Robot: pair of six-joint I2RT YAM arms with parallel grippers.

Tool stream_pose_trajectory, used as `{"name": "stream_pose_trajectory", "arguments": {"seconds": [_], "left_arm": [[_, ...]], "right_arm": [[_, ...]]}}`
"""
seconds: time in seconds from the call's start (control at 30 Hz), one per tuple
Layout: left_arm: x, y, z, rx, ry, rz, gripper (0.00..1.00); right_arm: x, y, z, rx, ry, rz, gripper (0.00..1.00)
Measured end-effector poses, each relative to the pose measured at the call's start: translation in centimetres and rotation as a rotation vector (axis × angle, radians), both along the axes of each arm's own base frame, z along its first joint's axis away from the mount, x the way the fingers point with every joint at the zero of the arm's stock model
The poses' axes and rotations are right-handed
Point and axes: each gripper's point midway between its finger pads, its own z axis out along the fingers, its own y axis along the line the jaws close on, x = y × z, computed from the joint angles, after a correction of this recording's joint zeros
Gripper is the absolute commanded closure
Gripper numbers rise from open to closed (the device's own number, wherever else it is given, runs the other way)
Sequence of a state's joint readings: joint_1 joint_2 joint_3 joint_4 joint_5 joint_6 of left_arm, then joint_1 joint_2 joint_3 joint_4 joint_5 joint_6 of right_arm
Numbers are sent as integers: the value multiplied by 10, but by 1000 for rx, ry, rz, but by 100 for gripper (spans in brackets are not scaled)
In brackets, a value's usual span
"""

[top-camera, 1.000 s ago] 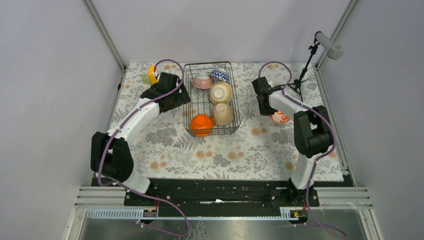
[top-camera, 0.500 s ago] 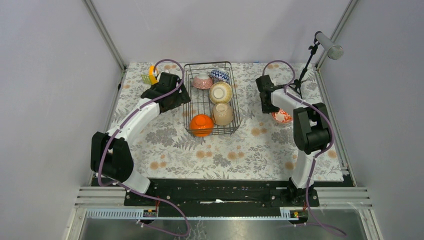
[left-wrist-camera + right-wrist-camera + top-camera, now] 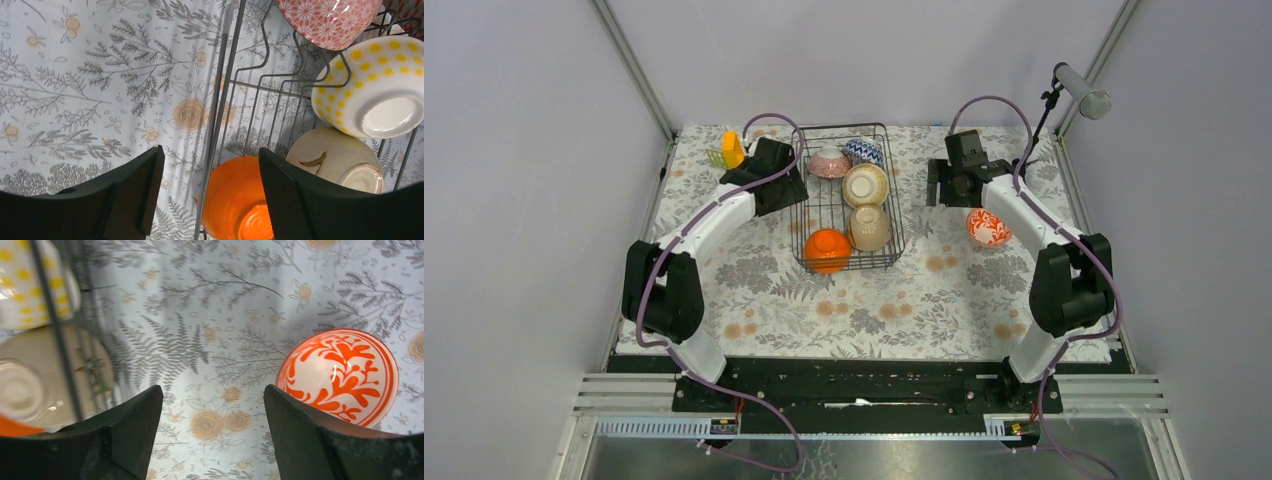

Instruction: Unload the bowls from the dish rack

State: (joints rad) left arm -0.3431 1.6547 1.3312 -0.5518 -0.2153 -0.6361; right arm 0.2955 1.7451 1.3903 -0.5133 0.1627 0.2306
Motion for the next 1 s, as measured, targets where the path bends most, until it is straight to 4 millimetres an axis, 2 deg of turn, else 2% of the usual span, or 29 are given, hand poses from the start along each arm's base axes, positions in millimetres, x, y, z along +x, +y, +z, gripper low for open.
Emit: {"name": "stream_pose_trajectory", "arguments": {"seconds": [0.13, 0.3, 0.4, 0.53, 0.73, 1.0], "left_arm": [[8, -3, -6, 22, 3, -13, 31], [9, -1, -14, 48, 17, -14, 44], [9, -1, -19, 52, 27, -14, 64], [11, -3, -22, 49, 21, -23, 100], [11, -4, -24, 55, 13, -52, 100], [2, -7, -23, 30, -25, -112, 100]], "right_arm": [[2, 14, 24, 55, -55, 37, 12], [4, 20, 34, 86, -76, 53, 6], [4, 27, 39, 119, -79, 65, 5], [8, 38, 52, 174, -100, 87, 4], [18, 53, 79, 239, -160, 131, 0], [14, 85, 89, 311, -181, 238, 0]]}}
